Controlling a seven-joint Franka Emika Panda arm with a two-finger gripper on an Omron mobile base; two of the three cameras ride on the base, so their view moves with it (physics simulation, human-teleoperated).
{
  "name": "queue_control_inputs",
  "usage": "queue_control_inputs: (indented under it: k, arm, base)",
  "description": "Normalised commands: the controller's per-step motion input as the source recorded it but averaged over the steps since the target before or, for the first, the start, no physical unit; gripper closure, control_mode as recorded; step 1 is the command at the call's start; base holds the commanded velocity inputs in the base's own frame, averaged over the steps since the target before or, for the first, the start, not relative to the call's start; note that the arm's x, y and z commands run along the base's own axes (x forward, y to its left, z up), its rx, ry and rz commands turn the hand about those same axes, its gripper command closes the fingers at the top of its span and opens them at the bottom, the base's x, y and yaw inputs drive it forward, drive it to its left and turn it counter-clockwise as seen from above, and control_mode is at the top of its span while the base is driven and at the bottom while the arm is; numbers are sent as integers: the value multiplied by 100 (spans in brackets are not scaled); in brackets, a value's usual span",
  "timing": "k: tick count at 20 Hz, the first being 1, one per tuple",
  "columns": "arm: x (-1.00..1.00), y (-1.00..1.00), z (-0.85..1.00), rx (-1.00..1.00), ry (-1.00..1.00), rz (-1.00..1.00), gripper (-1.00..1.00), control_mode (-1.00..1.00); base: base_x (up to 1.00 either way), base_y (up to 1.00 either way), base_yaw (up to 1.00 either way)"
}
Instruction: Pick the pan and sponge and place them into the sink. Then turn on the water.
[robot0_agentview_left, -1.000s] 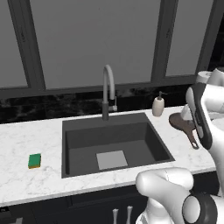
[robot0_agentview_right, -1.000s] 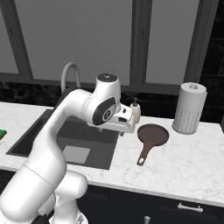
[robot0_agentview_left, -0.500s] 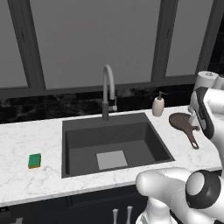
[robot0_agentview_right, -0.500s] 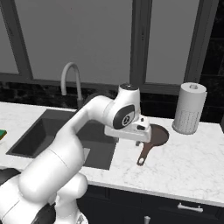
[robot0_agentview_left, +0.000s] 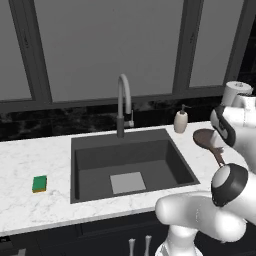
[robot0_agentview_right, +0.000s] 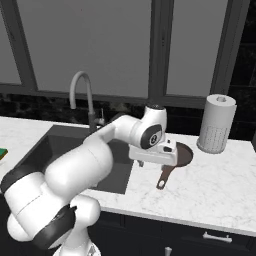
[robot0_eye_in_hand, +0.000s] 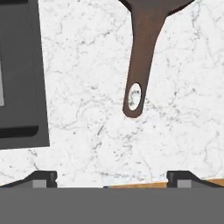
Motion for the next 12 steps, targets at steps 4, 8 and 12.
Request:
queue_control_inputs:
  k: [4,8,12]
  arm:
    - [54,-17,-45,0,7,0,-100,-100]
    - [41,-29,-43,0,4,0,-100,-100]
    - [38,-31,-41,0,3,0,-100,-100]
  base:
    - [0,0,0]
    - [0,0,0]
    - [0,0,0]
